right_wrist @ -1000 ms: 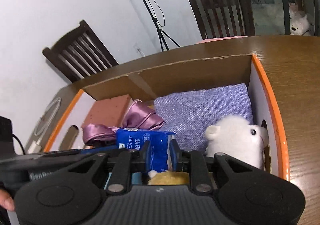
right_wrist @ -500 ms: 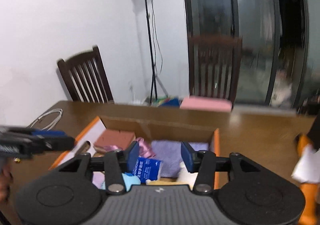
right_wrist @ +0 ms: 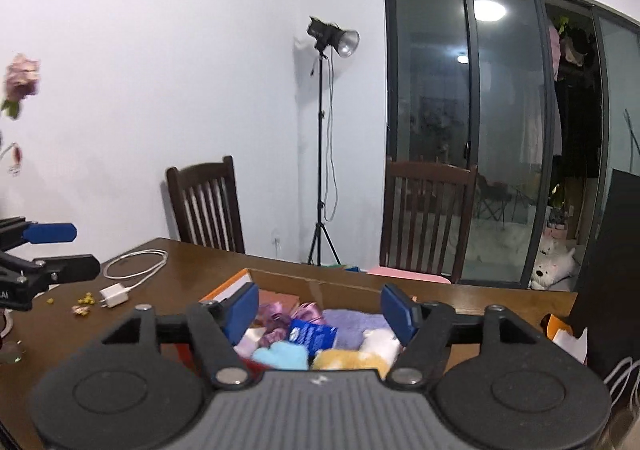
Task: Organize soft objects
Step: 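Withdraw both grippers from the box toward the white foam cylinder, then grasp the white foam cylinder with both grippers and lift it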
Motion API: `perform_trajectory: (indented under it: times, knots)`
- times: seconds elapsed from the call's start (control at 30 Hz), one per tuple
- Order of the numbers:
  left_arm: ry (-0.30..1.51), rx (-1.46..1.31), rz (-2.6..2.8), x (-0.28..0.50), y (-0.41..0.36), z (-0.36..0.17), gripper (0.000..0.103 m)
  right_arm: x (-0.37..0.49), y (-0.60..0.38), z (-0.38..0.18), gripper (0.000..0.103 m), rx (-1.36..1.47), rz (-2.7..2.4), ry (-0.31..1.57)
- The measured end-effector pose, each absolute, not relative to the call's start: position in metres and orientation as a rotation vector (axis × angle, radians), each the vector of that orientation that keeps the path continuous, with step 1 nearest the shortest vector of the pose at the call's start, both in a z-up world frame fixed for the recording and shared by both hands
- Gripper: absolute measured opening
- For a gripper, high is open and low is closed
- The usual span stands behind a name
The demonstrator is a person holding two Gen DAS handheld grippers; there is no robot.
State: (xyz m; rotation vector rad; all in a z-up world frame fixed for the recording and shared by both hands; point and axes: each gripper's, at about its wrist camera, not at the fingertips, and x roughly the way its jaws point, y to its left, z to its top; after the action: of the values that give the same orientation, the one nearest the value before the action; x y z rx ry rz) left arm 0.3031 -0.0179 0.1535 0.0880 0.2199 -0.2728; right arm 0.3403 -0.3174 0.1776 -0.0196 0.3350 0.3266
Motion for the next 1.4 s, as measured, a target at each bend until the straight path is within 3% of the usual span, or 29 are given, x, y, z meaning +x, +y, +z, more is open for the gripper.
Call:
perform_trajectory:
  times: [0.17,0.37,0.63,0.73,0.8,0.87,0.97,1.17,1.23,1.4]
  knots:
    - [0.236,0.081,-0.289,0.248,-0.024,0.117,0.103,0.272,-0.322,0.139,0.079,-0.055,0.324,0.319]
    - [0.331,0.025,-0.254,0.22,-0.022,0.086,0.103,0.223,-0.34,0.089,0.08,-0.01,0.334,0.43]
    - [0.417,-0.006,-0.31,0.274,-0.055,0.072,0.103,0.265,-0.366,0.067,0.079,0.119,0.329,0.481]
    - [0.444,-0.046,-0.352,0.31,-0.079,0.06,0.102,0.305,-0.371,0.057,0.069,0.18,0.329,0.516]
    - [0.466,-0.054,-0.357,0.335,-0.096,0.051,0.096,0.333,-0.376,0.049,0.064,0.23,0.326,0.543]
    - [0.506,-0.081,-0.38,0.363,-0.111,0.043,0.079,0.36,-0.378,0.039,0.06,0.265,0.321,0.563]
    - [0.597,-0.146,-0.462,0.403,-0.129,0.028,0.061,0.389,-0.377,0.024,0.052,0.278,0.291,0.596]
    - [0.693,-0.2,-0.504,0.454,-0.146,-0.008,0.037,0.422,-0.382,0.0,0.029,0.378,0.316,0.646]
    - [0.73,-0.228,-0.536,0.465,-0.146,-0.021,0.026,0.426,-0.383,-0.011,0.026,0.402,0.328,0.672]
    - [0.735,-0.298,-0.571,0.468,-0.137,-0.03,0.026,0.425,-0.385,-0.018,0.02,0.439,0.35,0.661]
